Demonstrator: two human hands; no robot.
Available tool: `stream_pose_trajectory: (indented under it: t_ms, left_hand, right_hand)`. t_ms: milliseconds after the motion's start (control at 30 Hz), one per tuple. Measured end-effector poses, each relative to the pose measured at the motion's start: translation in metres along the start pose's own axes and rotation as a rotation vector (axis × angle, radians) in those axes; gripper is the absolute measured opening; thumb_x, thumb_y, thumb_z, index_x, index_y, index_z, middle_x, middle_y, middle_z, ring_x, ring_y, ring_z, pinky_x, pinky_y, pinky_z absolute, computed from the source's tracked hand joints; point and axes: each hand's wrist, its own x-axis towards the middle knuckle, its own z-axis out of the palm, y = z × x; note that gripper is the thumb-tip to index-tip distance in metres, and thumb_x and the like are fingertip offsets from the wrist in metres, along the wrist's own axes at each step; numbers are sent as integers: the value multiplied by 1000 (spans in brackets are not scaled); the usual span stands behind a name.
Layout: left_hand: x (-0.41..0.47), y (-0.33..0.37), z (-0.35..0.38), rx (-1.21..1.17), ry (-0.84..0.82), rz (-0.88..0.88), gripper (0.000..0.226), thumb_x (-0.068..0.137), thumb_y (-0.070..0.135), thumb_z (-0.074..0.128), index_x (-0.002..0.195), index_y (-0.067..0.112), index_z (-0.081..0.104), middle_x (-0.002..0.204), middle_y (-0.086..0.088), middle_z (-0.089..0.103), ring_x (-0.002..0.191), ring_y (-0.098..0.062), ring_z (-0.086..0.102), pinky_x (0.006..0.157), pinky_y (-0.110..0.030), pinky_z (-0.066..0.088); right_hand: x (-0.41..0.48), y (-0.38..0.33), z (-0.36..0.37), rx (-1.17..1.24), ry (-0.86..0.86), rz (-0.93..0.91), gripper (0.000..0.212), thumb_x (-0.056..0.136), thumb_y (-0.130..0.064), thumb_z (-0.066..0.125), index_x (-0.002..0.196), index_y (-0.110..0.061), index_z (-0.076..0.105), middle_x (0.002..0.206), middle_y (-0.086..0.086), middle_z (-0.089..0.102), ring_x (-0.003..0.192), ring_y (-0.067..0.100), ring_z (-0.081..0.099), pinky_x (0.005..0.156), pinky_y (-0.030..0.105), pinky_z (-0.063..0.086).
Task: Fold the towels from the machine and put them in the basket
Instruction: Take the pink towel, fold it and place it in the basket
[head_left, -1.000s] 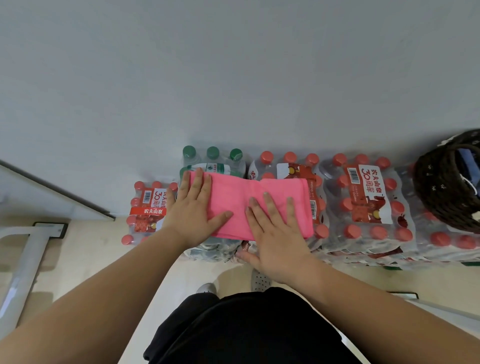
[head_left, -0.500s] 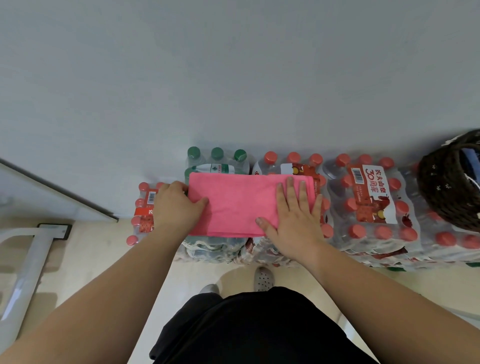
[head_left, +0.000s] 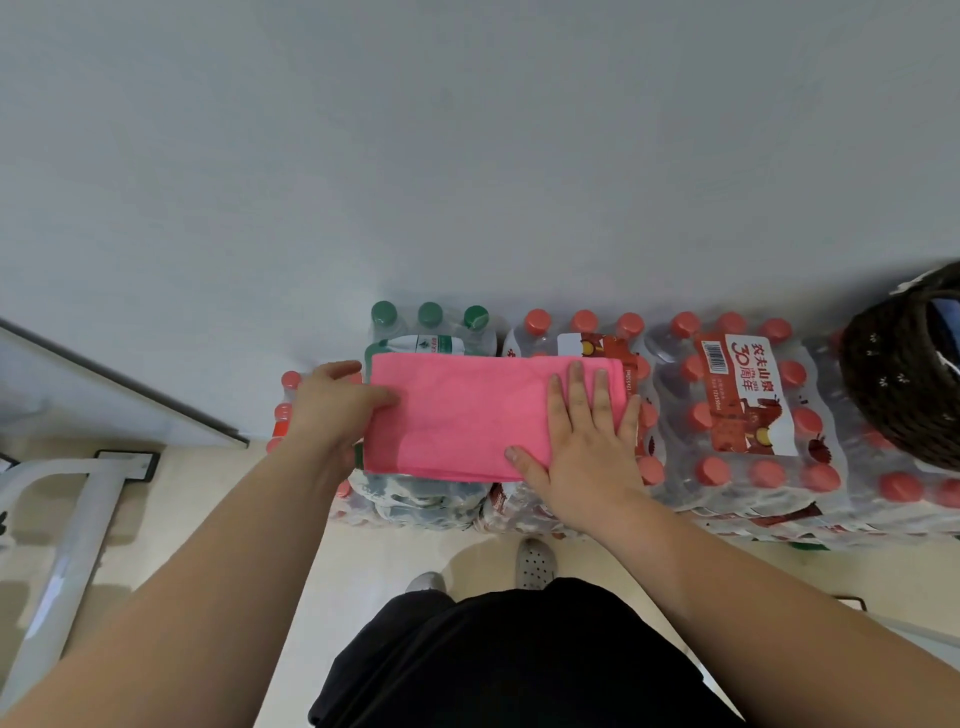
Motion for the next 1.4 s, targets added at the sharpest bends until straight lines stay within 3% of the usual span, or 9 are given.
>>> stream_pose_trajectory:
  t_ms: [100,233,567,700,900,1000,1067,1167,1400]
  left_hand:
    - [-4,6,-6,-65,-80,68,72,80,-8,72,141,24,50,113,-7,70,87,-25,67,53,-27,49]
    - [-27,16,12,45,-78,269,81,78,-7,71,142,37,48,106,4,76,100,-21,71,78,-40,59]
    - [-77,13,134,300,-163,620,69,87,26,77,146,37,42,88,11,74,60,-4,63,69,-17,55]
    - [-74,-4,168,444,-179,648,68,85,19,77,145,29,46,89,11,72,67,0,67,69,-9,52]
    - [-64,-22,181,673,-305,622,66,87,20,64,148,28,42,109,10,67,97,-6,68,98,-35,53]
    - [-64,-21,171,599,-373,604,62,90,5,55,147,24,44,121,5,68,100,6,63,97,-23,51]
    - [-64,-19,161,624,-296,663,57,89,2,55,142,21,51,118,2,69,87,9,60,87,-15,49]
    - [-57,-22,148,766,-91,893,50,84,24,57,133,19,62,119,-3,66,102,-18,62,93,-35,51]
    - [-45,-36,159,1320,-228,1008,77,96,66,25,160,24,15,168,3,5,155,-23,-6,121,-60,2]
  right_hand:
    - [-2,3,0,29,-16,-24,102,79,-83,-13,152,-14,-23,158,12,-36,143,34,-37,116,66,-10]
    - [-2,12,-11,243,-14,-64,96,83,-81,-2,156,-20,-16,162,2,-29,146,23,-32,120,57,-12]
    - [-22,95,-24,582,285,-192,67,95,-61,37,139,-14,55,134,5,59,125,22,48,107,38,40]
    - [-31,110,-19,519,199,-263,65,94,-59,37,141,-16,54,130,3,62,121,23,49,103,43,44]
    - [-30,115,-20,676,142,-233,60,99,-47,50,154,-33,31,133,-2,57,122,17,44,101,35,41]
    - [-22,109,-21,676,129,-279,54,99,-49,48,150,-40,36,130,-5,50,121,17,44,105,34,40]
    - [-15,103,-22,631,130,-266,52,97,-54,45,147,-41,42,123,-7,48,117,16,46,104,36,43]
    - [-5,94,-26,542,153,-236,55,95,-61,38,143,-38,48,117,-7,49,113,16,47,102,37,45]
    - [10,98,-27,550,184,-219,38,94,-37,56,129,-24,63,118,-5,56,112,19,49,100,41,45]
